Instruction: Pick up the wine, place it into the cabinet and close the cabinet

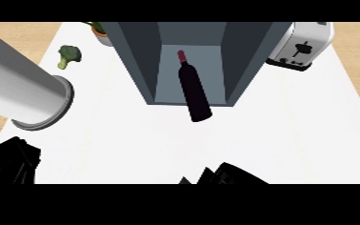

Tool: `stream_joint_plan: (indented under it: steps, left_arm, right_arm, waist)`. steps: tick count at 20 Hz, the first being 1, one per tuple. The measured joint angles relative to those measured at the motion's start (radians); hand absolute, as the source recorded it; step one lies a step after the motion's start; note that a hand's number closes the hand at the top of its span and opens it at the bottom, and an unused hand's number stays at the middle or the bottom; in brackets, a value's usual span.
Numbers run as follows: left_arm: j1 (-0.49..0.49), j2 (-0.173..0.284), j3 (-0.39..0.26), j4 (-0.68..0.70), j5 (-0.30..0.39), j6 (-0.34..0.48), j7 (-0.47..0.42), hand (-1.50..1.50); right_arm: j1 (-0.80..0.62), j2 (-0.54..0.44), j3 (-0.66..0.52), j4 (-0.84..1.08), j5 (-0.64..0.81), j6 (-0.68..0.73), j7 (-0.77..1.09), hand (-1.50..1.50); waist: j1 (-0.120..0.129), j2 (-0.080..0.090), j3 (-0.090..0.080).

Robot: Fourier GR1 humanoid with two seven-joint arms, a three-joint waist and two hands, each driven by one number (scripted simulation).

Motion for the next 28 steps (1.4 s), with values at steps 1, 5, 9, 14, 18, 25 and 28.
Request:
stream_joint_plan:
  steps: [1,5,9,14,18,25,28]
  left_arm:
    - [0.008,-0.006,-0.001,-0.014,-0.006,0.004,0.006,1.5]
    - [-0.007,-0.011,0.019,-0.002,0.006,-0.021,0.023,1.5]
    - [0.007,-0.023,0.045,0.006,0.003,-0.055,0.015,1.5]
    - [0.017,-0.036,0.071,-0.016,-0.001,-0.069,0.042,1.5]
    - [0.004,-0.057,0.083,-0.015,-0.016,-0.075,0.052,1.5]
    - [-0.002,-0.065,0.113,-0.016,-0.018,-0.103,0.087,1.5]
    - [-0.007,-0.084,0.119,0.006,-0.04,-0.117,0.078,1.5]
  right_arm:
    - [-0.051,0.007,-0.001,0.033,-0.012,-0.032,-0.004,1.5]
    - [-0.243,0.019,0.007,0.169,-0.07,-0.176,-0.025,1.5]
    - [-0.408,0.024,-0.02,0.282,-0.145,-0.278,-0.032,1.5]
    - [-0.52,0.028,-0.037,0.433,-0.207,-0.343,-0.126,1.5]
    - [-0.582,0.032,-0.073,0.547,-0.256,-0.359,-0.179,1.5]
    - [-0.621,0.034,-0.138,0.767,-0.303,-0.313,-0.289,1.5]
    - [-0.619,0.034,-0.163,0.833,-0.302,-0.269,-0.326,1.5]
  waist:
    - [0.0,0.0,0.0]
    - [-0.004,0.001,0.002]
    - [-0.005,0.001,0.003]
    - [-0.006,0.0,0.003]
    - [-0.008,-0.001,0.002]
    - [-0.008,-0.001,0.001]
    - [-0.01,-0.004,0.001]
